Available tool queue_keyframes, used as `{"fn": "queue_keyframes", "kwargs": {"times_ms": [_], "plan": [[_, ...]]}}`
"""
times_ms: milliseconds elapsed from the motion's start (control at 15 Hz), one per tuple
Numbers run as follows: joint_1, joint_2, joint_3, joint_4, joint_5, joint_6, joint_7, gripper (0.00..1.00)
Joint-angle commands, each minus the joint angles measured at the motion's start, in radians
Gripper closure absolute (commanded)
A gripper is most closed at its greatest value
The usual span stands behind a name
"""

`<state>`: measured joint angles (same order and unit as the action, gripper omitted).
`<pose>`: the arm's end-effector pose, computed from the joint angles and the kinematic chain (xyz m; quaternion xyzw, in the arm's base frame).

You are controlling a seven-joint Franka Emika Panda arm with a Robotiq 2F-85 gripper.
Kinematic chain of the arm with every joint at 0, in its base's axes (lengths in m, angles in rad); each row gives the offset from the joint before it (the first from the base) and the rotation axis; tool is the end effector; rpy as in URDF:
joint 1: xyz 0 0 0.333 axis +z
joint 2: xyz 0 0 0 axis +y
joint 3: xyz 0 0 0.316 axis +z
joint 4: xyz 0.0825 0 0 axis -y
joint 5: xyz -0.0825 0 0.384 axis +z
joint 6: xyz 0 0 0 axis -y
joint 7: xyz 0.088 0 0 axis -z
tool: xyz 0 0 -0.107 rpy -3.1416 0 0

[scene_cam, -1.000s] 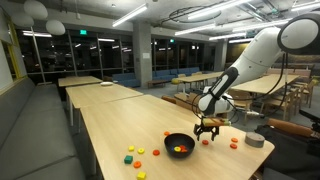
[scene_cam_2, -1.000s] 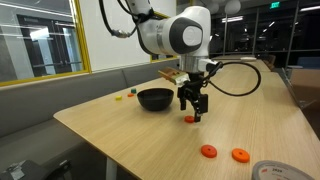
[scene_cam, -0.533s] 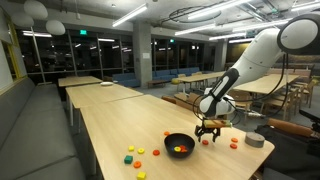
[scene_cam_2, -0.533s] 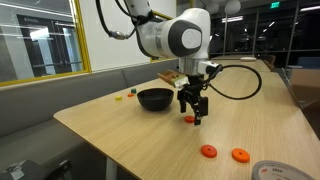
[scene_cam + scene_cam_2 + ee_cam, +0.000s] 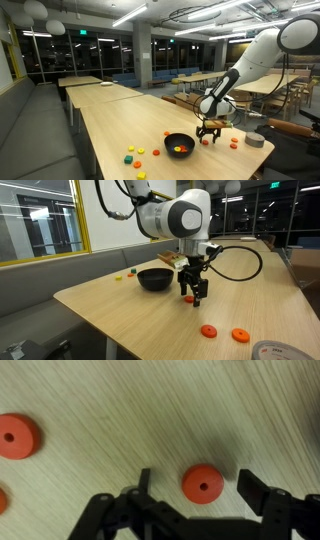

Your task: Put one yellow ring and three orange rings inside the black bowl

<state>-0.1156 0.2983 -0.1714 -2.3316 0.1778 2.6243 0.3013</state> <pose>0.4963 -0.1532 0.2112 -0.9330 0.3594 -0.0010 0.0189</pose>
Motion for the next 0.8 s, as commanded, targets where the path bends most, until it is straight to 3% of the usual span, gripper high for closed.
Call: {"fn": "queue_keyframes", "kwargs": {"times_ms": [0,333,733], "plan": [[0.006,-0.004,-0.009,-0.009,-0.021,0.027,0.011,0.42],[0.008,-0.013,-0.014,-0.007,-0.035,0.017,0.013,0.79],[0.038,-0.095,-0.012,-0.012,-0.093,-0.008,0.032,0.75]]}}
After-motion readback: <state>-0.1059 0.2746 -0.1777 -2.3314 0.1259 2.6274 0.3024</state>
